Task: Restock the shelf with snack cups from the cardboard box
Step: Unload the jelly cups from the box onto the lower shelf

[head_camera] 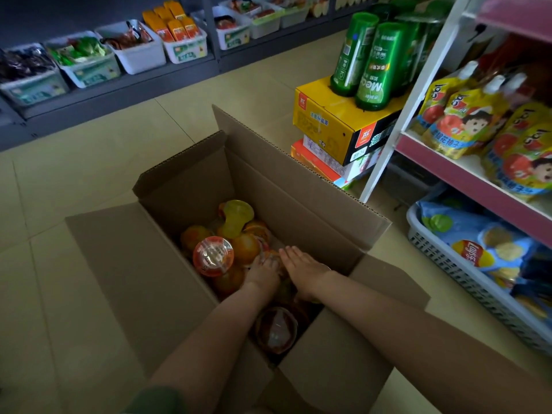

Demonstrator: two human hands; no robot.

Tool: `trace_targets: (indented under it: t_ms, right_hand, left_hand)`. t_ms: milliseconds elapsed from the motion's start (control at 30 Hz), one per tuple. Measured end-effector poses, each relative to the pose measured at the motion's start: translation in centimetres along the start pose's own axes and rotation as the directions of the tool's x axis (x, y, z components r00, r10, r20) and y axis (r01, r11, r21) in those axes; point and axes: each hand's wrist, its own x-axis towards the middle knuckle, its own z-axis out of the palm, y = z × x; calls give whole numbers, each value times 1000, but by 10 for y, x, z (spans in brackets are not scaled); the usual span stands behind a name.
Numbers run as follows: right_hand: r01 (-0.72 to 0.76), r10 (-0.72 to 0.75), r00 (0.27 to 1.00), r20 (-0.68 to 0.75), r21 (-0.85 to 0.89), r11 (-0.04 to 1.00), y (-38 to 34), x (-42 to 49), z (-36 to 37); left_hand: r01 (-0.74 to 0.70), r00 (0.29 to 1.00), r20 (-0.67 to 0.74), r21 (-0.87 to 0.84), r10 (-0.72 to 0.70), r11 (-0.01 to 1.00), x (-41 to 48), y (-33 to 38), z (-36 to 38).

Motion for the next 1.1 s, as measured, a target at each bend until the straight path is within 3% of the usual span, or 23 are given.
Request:
trace_targets:
  t_ms: [200, 400, 500, 633, 767, 833, 867, 967, 1033, 1100]
  right_hand:
    - [7, 15, 995, -94, 231, 973, -2, -3, -21]
    - [14, 118, 956, -268, 445, 896, 2, -13, -60]
    - [109, 110, 908, -403, 484, 868, 3, -23, -88]
    - [216, 90, 789, -608, 411, 885, 0, -42, -133]
    - [315, 148, 633, -760, 427, 847, 1, -70, -182]
    - [356, 221, 582, -783, 489, 796, 7, -92, -210]
    - [393, 263, 551, -792, 524, 756, 12, -105, -224]
    - [500, 350, 446, -824, 554, 666, 34, -141, -256]
    - [550, 399, 383, -834, 552, 627, 55, -161, -268]
    - [604, 442, 334, -833, 549, 579, 79, -180, -275]
  left_hand:
    - [-48, 963, -266, -24, 41, 999, -14, -7, -22]
    - [53, 873, -481, -62, -77, 997, -45, -28, -68]
    - [122, 754, -646, -39, -118, 992, -66, -42, -99]
    - [138, 714, -693, 1, -98, 990, -93, -63, -139]
    - [80, 497, -863, -54, -87, 995, -124, -87, -182]
    - [-45, 333, -926, -204, -177, 978, -138, -93, -210]
    - [-135, 272, -918, -334, -289, 933, -145, -93, -228]
    - [-395, 333, -722, -691, -607, 605, -148, -86, -278]
    - [-609, 422, -640, -725, -642, 323, -142, -75, -312]
    - [-727, 557, -623, -685, -550, 40, -135, -50, -344]
